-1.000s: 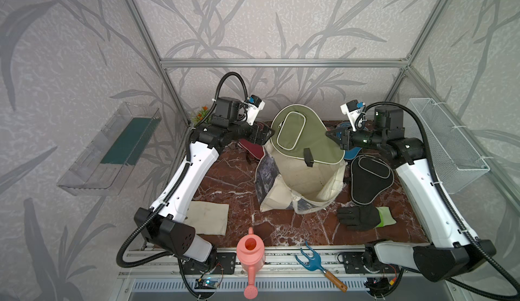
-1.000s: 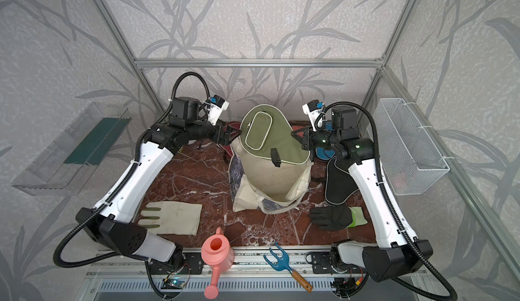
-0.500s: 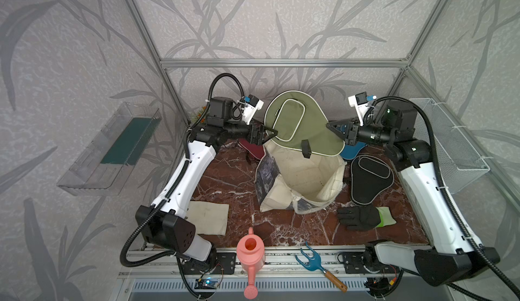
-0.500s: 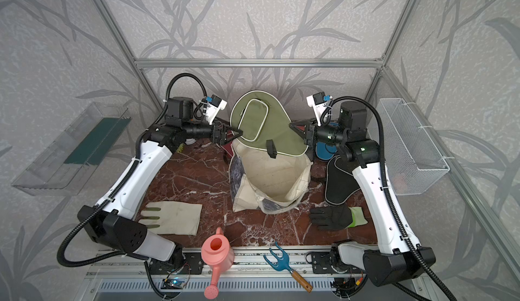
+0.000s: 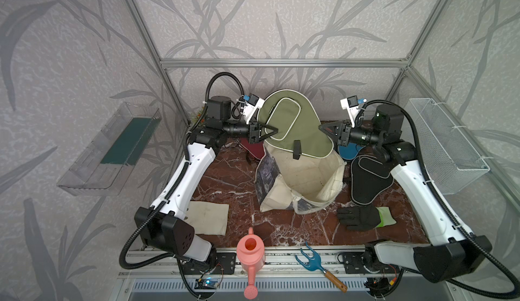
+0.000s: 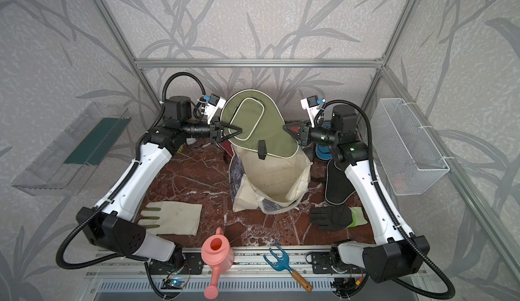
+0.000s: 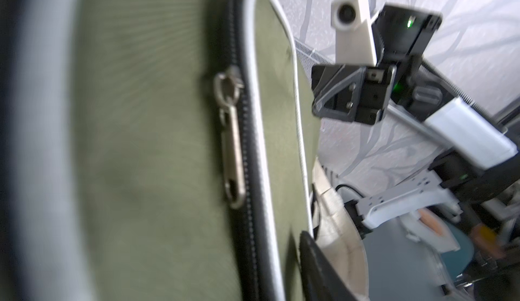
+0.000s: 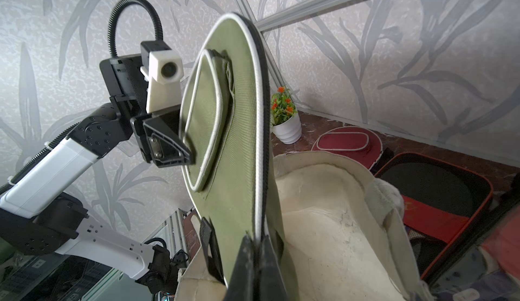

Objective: Remove the ping pong set from the canvas bag
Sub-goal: Pick up the ping pong set from the canvas bag.

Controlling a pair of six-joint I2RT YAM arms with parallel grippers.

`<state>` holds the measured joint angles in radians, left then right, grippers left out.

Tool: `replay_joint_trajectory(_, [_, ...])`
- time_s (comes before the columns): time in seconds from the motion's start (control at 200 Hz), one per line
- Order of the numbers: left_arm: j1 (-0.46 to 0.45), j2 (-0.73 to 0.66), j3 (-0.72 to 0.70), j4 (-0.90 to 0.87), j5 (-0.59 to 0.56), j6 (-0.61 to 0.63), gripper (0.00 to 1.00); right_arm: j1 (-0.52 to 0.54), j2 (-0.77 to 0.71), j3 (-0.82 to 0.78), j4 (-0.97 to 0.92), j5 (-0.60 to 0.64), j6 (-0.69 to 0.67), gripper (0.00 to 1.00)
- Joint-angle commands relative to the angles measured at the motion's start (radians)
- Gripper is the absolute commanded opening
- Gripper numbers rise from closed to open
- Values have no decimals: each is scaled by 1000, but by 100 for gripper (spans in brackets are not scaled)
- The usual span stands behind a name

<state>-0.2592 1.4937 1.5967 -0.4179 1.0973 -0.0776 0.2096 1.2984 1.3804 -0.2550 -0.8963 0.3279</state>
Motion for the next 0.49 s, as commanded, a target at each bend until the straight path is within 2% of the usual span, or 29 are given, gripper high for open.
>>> replay_joint_trajectory(0.0, [-5, -38, -2, 62, 27, -16, 20, 13, 6, -15, 51, -12, 3, 0])
replay_joint_trajectory(0.08, [-5, -46, 9, 45, 18, -1, 0, 9, 14, 3, -6, -12, -38, 0])
replay_joint_trajectory(0.125, [-5, -51, 19, 27, 19, 17, 0, 0, 20, 16, -35, -26, -60, 0])
replay_joint_trajectory(0.135, [-5, -52, 21, 24, 21, 21, 0, -2, 20, 19, -41, -28, -65, 3])
replay_joint_trajectory(0.175, [-5, -56, 30, 2, 28, 43, 0, -15, 25, 29, -64, -38, -81, 21])
replay_joint_trajectory(0.25, [-4, -56, 59, -61, 50, 95, 0, -55, 31, 36, -80, -70, -104, 67])
replay_joint_trajectory(0.3, [-3, -49, 91, -125, 70, 143, 0, -79, 39, 48, -99, -88, -126, 83])
replay_joint_trajectory(0.32, [-3, -43, 106, -156, 80, 161, 0, -85, 44, 57, -109, -93, -138, 96])
replay_joint_trajectory(0.33, [-3, -40, 113, -171, 86, 172, 0, -87, 46, 61, -114, -94, -142, 100])
replay_joint_trajectory(0.43, [-4, 13, 212, -376, 148, 304, 0, -90, 85, 95, -129, -127, -155, 99])
replay_joint_trajectory(0.49, [-4, 47, 230, -397, 219, 329, 0, -85, 106, 93, -91, -155, -127, 99])
